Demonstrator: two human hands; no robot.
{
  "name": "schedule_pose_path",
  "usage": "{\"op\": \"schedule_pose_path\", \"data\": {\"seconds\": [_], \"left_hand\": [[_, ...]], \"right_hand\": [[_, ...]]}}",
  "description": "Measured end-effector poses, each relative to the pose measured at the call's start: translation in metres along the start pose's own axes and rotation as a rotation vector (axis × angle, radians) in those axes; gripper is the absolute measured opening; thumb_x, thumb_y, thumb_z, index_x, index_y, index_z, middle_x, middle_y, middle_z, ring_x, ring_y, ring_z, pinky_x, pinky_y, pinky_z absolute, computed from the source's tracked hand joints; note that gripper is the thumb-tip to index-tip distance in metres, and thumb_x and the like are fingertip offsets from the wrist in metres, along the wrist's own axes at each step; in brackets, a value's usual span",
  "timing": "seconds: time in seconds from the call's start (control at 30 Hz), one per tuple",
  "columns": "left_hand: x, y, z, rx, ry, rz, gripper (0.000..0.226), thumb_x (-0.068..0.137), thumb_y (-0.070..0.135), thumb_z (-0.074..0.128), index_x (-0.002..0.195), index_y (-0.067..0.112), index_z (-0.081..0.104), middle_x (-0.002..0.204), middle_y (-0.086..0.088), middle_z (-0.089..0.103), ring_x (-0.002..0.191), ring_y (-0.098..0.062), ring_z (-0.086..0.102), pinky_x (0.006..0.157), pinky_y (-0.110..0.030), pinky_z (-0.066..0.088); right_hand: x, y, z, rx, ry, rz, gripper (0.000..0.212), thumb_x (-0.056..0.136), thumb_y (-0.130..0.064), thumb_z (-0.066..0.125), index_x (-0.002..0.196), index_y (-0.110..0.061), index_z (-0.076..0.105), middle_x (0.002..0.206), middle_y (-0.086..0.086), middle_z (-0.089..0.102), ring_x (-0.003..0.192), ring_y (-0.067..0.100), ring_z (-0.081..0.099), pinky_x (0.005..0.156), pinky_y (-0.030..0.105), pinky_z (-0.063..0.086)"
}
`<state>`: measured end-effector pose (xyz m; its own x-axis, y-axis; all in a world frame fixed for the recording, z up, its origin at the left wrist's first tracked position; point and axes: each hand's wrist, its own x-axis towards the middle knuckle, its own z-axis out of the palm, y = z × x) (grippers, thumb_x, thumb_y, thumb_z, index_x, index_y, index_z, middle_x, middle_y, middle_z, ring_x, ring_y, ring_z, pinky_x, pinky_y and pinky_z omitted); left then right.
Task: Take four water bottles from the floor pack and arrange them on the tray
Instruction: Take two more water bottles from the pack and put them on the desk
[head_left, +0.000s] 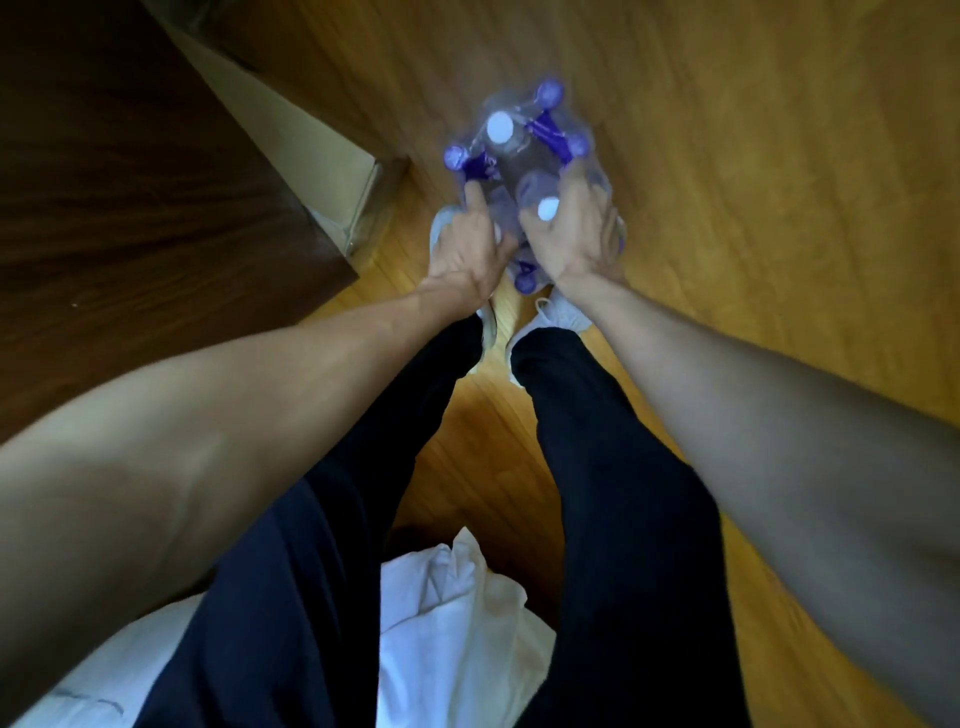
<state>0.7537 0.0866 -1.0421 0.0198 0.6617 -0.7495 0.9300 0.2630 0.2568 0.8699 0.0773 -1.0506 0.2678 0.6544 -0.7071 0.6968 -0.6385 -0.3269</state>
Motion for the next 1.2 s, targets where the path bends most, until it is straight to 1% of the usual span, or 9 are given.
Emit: {"op": "schedule_pose_path", "data": {"seconds": [0.1, 0.23, 0.37, 0.6, 0.8, 0.9, 0.97, 1.07, 1.2], "left_hand": [[-0.034, 0.015, -0.038, -0.04, 0.024, -0.026, 0.051, 0.094, 0.027, 0.056, 0.131, 0.001, 0.034, 0.108, -0.024, 0.063, 0.104, -0.046, 0.059, 0.072, -0.036, 0.035], [-0.09, 0.037, -0.092, -0.043, 0.019, -0.049, 0.044, 0.093, 0.03, 0.058, 0.123, 0.007, 0.035, 0.109, -0.022, 0.065, 0.098, -0.046, 0.063, 0.074, -0.042, 0.047], [-0.152, 0.058, -0.151, -0.053, 0.085, -0.061, 0.039, 0.091, 0.03, 0.057, 0.115, 0.008, 0.035, 0.104, -0.023, 0.065, 0.093, -0.046, 0.063, 0.073, -0.044, 0.05], [-0.272, 0.088, -0.236, -0.111, 0.182, -0.064, 0.03, 0.09, 0.03, 0.056, 0.103, 0.017, 0.032, 0.089, -0.014, 0.065, 0.075, -0.035, 0.063, 0.065, -0.045, 0.053], [-0.374, 0.1, -0.278, -0.205, 0.291, -0.118, 0.038, 0.089, 0.035, 0.057, 0.108, 0.01, 0.036, 0.096, -0.016, 0.065, 0.089, -0.042, 0.064, 0.07, -0.039, 0.048], [-0.415, 0.099, -0.288, -0.253, 0.345, -0.116, 0.036, 0.088, 0.036, 0.058, 0.103, 0.014, 0.033, 0.093, -0.013, 0.067, 0.088, -0.04, 0.066, 0.069, -0.038, 0.05], [-0.441, 0.096, -0.294, -0.281, 0.388, -0.156, 0.04, 0.085, 0.039, 0.061, 0.103, 0.015, 0.035, 0.087, -0.006, 0.066, 0.081, -0.033, 0.067, 0.063, -0.035, 0.05], [-0.48, 0.083, -0.299, -0.379, 0.459, -0.177, 0.038, 0.08, 0.041, 0.066, 0.091, 0.022, 0.035, 0.072, 0.008, 0.06, 0.056, -0.018, 0.058, 0.044, -0.019, 0.038], [-0.523, 0.057, -0.299, -0.439, 0.539, -0.211, 0.038, 0.08, 0.046, 0.067, 0.092, 0.023, 0.04, 0.076, 0.009, 0.063, 0.062, -0.019, 0.064, 0.044, -0.013, 0.038]], "right_hand": [[-0.033, -0.009, -0.027, 0.04, 0.087, -0.005, 0.053, 0.086, -0.034, 0.067, 0.128, -0.006, 0.052, 0.104, 0.017, 0.072, 0.097, 0.037, 0.068, 0.07, 0.036, 0.046], [-0.092, -0.037, -0.07, 0.05, 0.156, -0.05, 0.04, 0.079, -0.034, 0.073, 0.105, -0.008, 0.058, 0.089, 0.017, 0.071, 0.082, 0.037, 0.068, 0.06, 0.034, 0.044], [-0.154, -0.061, -0.113, 0.045, 0.118, -0.123, 0.034, 0.08, -0.04, 0.071, 0.091, -0.016, 0.05, 0.073, 0.015, 0.068, 0.066, 0.037, 0.066, 0.053, 0.03, 0.031], [-0.261, -0.105, -0.206, 0.063, 0.094, -0.221, 0.032, 0.081, -0.043, 0.067, 0.084, -0.022, 0.043, 0.072, 0.009, 0.068, 0.068, 0.035, 0.066, 0.054, 0.029, 0.031], [-0.349, -0.135, -0.272, 0.045, 0.064, -0.345, 0.027, 0.081, -0.043, 0.058, 0.082, -0.027, 0.037, 0.076, 0.005, 0.07, 0.076, 0.032, 0.068, 0.06, 0.038, 0.046], [-0.378, -0.145, -0.292, 0.028, 0.073, -0.444, 0.026, 0.076, -0.044, 0.057, 0.08, -0.029, 0.038, 0.078, 0.001, 0.07, 0.078, 0.028, 0.069, 0.062, 0.039, 0.05], [-0.396, -0.152, -0.3, -0.011, 0.083, -0.528, 0.031, 0.076, -0.052, 0.059, 0.079, -0.031, 0.038, 0.078, -0.001, 0.07, 0.077, 0.024, 0.069, 0.059, 0.035, 0.046], [-0.424, -0.164, -0.306, -0.053, 0.057, -0.679, 0.037, 0.075, -0.061, 0.061, 0.08, -0.032, 0.04, 0.078, -0.005, 0.069, 0.072, 0.017, 0.067, 0.054, 0.023, 0.038], [-0.456, -0.186, -0.303, -0.15, 0.006, -0.852, 0.03, 0.076, -0.052, 0.066, 0.086, -0.031, 0.047, 0.083, -0.006, 0.072, 0.073, 0.013, 0.068, 0.054, 0.009, 0.037]]}}
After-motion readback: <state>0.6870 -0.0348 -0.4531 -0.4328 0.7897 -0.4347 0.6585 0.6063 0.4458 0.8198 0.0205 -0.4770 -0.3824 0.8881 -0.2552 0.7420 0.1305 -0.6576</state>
